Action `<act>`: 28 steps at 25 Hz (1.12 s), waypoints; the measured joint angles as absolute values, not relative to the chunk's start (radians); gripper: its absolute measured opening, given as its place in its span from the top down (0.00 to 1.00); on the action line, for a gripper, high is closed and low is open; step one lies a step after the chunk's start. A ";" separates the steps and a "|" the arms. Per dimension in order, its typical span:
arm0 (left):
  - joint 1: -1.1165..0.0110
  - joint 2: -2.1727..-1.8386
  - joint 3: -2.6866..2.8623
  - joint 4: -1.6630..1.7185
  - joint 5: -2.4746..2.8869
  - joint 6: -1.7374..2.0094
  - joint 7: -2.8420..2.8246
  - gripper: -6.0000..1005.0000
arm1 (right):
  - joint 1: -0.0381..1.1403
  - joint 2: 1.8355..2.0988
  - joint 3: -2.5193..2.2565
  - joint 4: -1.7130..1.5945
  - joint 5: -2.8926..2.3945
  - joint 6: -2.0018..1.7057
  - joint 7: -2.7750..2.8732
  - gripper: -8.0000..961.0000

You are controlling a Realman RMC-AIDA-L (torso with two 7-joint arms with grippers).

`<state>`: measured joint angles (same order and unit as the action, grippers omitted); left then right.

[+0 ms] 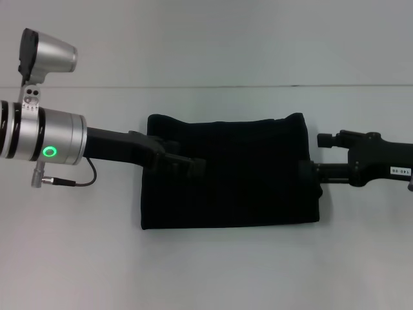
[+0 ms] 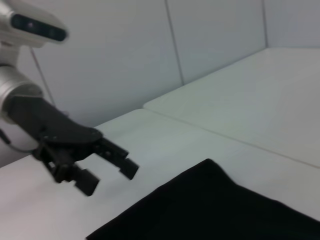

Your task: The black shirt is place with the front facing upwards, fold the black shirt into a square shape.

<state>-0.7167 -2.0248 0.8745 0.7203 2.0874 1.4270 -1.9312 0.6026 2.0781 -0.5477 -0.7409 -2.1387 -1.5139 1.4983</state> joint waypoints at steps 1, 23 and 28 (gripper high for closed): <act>-0.715 -2.023 0.874 0.721 2.087 1.427 -1.931 0.05 | 0.600 2.077 -0.552 -0.741 -2.139 -1.523 1.496 0.05; -0.707 -2.031 0.870 0.728 2.088 1.447 -1.874 0.05 | 0.580 2.087 -0.585 -0.741 -2.105 -1.542 1.414 0.05; -0.707 -2.032 0.867 0.729 2.087 1.443 -1.873 0.05 | 0.582 2.086 -0.585 -0.739 -2.105 -1.537 1.416 0.05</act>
